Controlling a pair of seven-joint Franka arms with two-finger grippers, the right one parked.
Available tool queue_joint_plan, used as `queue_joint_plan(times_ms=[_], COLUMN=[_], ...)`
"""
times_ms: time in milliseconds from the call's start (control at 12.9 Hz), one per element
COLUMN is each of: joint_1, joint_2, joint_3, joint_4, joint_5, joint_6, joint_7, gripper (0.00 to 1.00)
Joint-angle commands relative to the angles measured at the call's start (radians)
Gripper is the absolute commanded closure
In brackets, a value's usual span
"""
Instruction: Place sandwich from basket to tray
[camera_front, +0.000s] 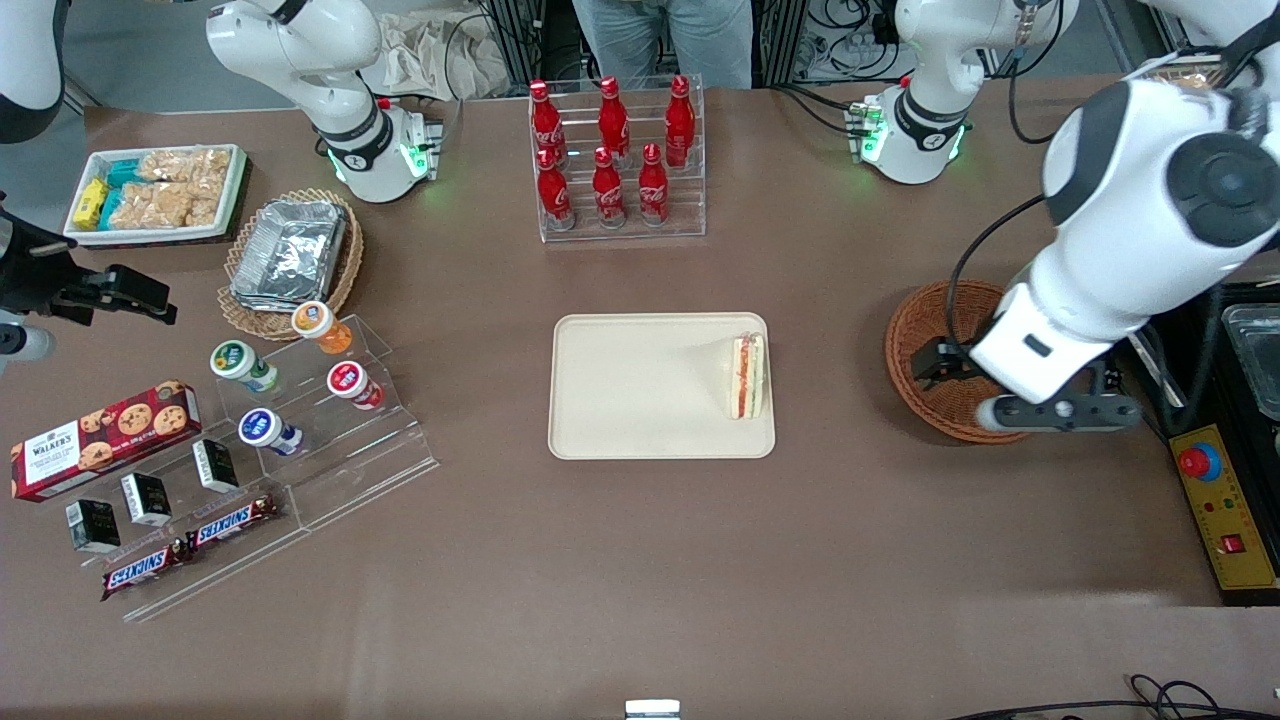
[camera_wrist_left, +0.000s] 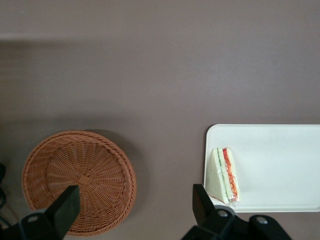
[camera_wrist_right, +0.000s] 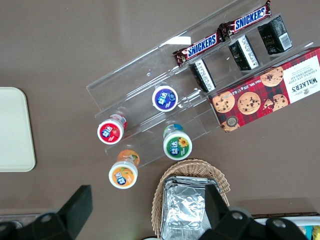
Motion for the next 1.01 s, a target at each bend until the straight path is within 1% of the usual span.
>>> queue_joint_plan(times_ms=[0, 232, 387, 464, 619, 696, 773, 928], joint_1=[-0.047, -0.053, -0.052, -0.052, -0.041, -0.035, 0.000, 0.010], joint_2=[-0.056, -0.111, -0.179, -0.220, -0.292, -0.293, -0.285, -0.270], joint_3=[0.075, 0.118, 0.131, 0.151, 0.159, 0.159, 0.151, 0.128], joint_4=[-0.034, -0.083, -0.144, -0.186, -0.236, -0.235, -0.228, -0.217], joint_5=[-0.020, -0.020, -0.020, -0.020, -0.019, -0.017, -0.019, 0.001], joint_6=[-0.014, -0.017, -0.022, -0.023, -0.023, -0.025, -0.025, -0.019], joint_7=[0.007, 0.051, 0.084, 0.081, 0.081, 0.065, 0.055, 0.047], gripper=[0.00, 0.00, 0.00, 0.00, 0.00, 0.00, 0.00, 0.00])
